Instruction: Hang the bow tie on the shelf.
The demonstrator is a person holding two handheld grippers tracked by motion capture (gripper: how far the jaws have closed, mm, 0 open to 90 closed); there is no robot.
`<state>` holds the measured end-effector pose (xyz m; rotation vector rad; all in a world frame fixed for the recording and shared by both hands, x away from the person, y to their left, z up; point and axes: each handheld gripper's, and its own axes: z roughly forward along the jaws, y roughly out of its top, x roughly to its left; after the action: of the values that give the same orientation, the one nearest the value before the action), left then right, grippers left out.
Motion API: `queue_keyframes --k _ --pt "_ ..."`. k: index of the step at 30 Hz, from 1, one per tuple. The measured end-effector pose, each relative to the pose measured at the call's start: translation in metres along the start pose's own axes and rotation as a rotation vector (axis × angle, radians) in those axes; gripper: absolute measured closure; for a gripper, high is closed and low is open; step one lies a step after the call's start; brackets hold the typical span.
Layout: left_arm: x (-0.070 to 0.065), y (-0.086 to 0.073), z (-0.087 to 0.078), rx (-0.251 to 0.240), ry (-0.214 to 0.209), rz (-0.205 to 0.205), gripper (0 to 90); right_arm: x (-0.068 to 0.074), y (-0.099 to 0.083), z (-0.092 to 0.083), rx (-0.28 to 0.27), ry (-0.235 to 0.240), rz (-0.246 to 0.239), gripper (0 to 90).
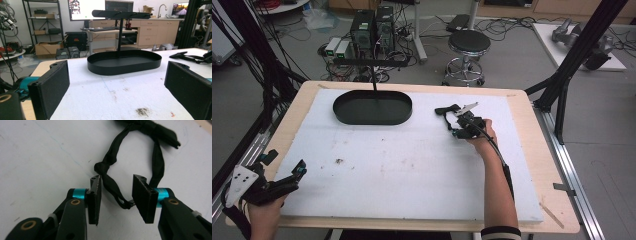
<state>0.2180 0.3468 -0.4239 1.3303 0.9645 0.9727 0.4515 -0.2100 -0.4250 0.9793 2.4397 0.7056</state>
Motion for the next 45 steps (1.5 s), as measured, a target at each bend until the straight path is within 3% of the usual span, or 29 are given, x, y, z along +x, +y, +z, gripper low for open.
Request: queue_keyframes --k 2,4,11,12,18,20,21,23,24,26,27,28,30,31,32,36,39,45 --pt "0.0 0.0 0.0 0.001 0.001 0.001 6.4 0.0 -0.001 0.003 0.014 -0.001 0.005 63.2" --pt "0.0 0.0 0.0 0.002 0.001 0.001 6.4 -0.003 -0.002 0.004 0.01 0.011 0.046 67.4" --pt "0.0 -0.001 0.001 0.003 -0.001 0.001 6.5 -0.004 -0.003 0.004 0.014 0.058 0.115 81.4" --pt "0.0 -0.001 0.0 0.003 -0.001 0.002 6.5 -0.004 -0.003 0.004 0.019 0.049 0.119 86.5" --pt "0.001 -0.001 -0.001 0.0 0.001 -0.001 6.5 0.001 -0.004 0.001 -0.017 0.005 0.083 87.5" --pt "0.001 -0.001 -0.001 -0.001 0.0 -0.002 6.5 0.005 -0.001 -0.008 -0.08 -0.045 0.047 87.6" --pt "0.001 -0.001 -0.001 -0.002 0.0 -0.002 6.5 0.005 -0.001 -0.008 -0.08 -0.045 0.047 87.6" --pt "0.001 0.0 -0.001 -0.004 -0.002 -0.004 6.5 0.012 0.004 -0.019 -0.128 -0.091 -0.005 87.6" --pt "0.001 0.0 -0.001 -0.004 -0.002 -0.005 6.5 0.02 0.009 -0.033 -0.182 -0.139 -0.059 87.6" --pt "0.001 0.0 -0.001 -0.004 -0.001 -0.006 6.6 0.023 0.011 -0.038 -0.201 -0.155 -0.078 87.6" --pt "0.0 0.0 -0.001 -0.005 -0.002 -0.007 7.1 0.03 0.016 -0.051 -0.261 -0.202 -0.117 87.6" --pt "0.0 0.0 -0.001 -0.005 -0.002 -0.007 7.1 0.03 0.016 -0.051 -0.261 -0.202 -0.117 87.6" --pt "-0.001 0.0 -0.002 -0.011 0.004 0.001 7.1 0.037 0.02 -0.067 -0.33 -0.26 -0.14 87.6" --pt "-0.001 0.001 -0.002 -0.015 0.006 0.003 7.5 0.041 0.022 -0.079 -0.39 -0.285 -0.137 87.6" --pt "-0.001 0.001 -0.002 -0.019 0.009 0.005 7.5 0.041 0.022 -0.079 -0.39 -0.285 -0.137 87.6" --pt "0.0 0.001 -0.003 -0.023 0.013 0.005 7.4 0.048 0.028 -0.106 -0.519 -0.34 -0.14 87.8" --pt "-0.001 0.002 -0.003 -0.027 0.009 0.006 7.4 0.051 0.032 -0.114 -0.563 -0.347 -0.137 87.8" --pt "-0.003 0.002 -0.003 -0.04 0.016 0.017 7.3 0.062 0.058 -0.127 -0.666 -0.376 -0.148 87.9"
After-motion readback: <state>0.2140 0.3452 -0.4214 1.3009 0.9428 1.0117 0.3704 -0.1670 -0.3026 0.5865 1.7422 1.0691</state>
